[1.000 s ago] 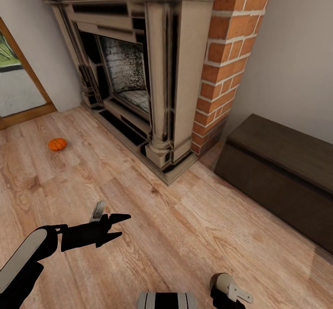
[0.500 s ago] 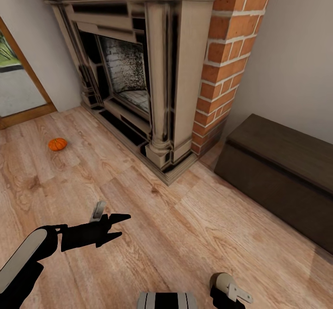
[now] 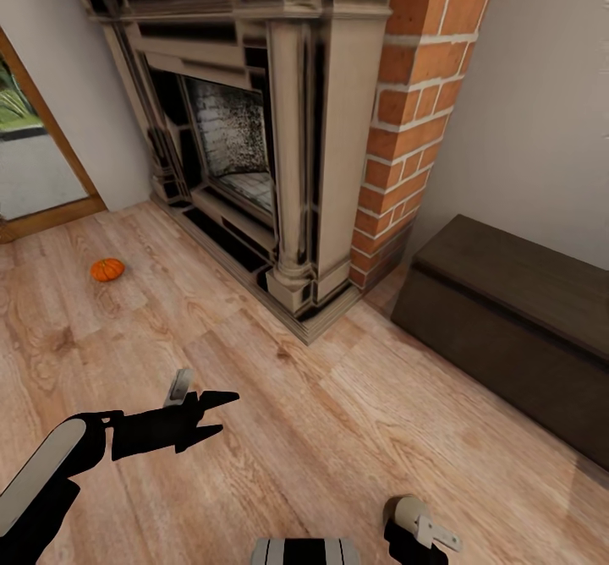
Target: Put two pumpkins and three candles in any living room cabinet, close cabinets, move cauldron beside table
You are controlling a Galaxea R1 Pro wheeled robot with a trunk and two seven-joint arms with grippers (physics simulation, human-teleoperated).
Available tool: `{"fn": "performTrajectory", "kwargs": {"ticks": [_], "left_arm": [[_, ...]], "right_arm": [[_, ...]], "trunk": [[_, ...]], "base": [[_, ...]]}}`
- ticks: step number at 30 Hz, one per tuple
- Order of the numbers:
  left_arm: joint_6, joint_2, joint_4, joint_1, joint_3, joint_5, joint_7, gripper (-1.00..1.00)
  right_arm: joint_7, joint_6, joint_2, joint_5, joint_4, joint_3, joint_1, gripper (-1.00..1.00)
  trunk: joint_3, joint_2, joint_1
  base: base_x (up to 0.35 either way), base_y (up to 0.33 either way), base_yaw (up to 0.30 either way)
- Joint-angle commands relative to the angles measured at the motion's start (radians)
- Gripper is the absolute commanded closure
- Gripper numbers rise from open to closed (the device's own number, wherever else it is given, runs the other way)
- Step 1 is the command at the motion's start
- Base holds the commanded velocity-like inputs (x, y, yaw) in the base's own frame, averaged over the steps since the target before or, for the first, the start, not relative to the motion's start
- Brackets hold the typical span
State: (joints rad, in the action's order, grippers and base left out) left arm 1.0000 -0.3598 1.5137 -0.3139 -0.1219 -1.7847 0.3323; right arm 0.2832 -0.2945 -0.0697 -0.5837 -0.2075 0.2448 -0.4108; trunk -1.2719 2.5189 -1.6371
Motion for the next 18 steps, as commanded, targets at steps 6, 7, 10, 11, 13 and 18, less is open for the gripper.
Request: {"fn": "performTrajectory", "kwargs": {"ticks": [6,7,10,11,13,18], "left_arm": [[-0.001,-0.001,-0.001,-0.001,-0.001,-0.010,0.010,-1.00],[-0.001,-0.001,-0.001,-0.001,-0.001,-0.010,0.010,-1.00],[-0.001,-0.001,-0.001,-0.001,-0.001,-0.010,0.010,-1.00],[-0.001,-0.001,-0.001,-0.001,-0.001,-0.010,0.010,-1.00],[-0.001,-0.001,-0.001,-0.001,-0.001,-0.010,0.010,-1.00],[-0.001,-0.001,-0.001,-0.001,-0.001,-0.010,0.010,-1.00]], "right_arm": [[-0.003,-0.003,0.005,-0.010,-0.006,0.007,0.000,1.00],[-0.004,-0.003,0.006,-0.010,-0.007,0.007,0.000,1.00],[-0.005,-0.003,0.007,-0.010,-0.007,0.007,0.000,1.00],[-0.005,-0.003,0.007,-0.010,-0.007,0.007,0.000,1.00],[-0.005,-0.003,0.007,-0.010,-0.007,0.007,0.000,1.00],[-0.005,-0.002,0.007,-0.010,-0.007,0.008,0.000,1.00]], "trunk": [[0.023,-0.001,0.003],[0.026,-0.001,0.003],[0.026,-0.001,0.003],[0.026,-0.001,0.003],[0.026,-0.001,0.003],[0.026,-0.001,0.003]], "base": [[0.000,0.000,0.000],[0.000,0.000,0.000],[0.000,0.000,0.000],[0.000,0.000,0.000],[0.000,0.000,0.000],[0.000,0.000,0.000]]}}
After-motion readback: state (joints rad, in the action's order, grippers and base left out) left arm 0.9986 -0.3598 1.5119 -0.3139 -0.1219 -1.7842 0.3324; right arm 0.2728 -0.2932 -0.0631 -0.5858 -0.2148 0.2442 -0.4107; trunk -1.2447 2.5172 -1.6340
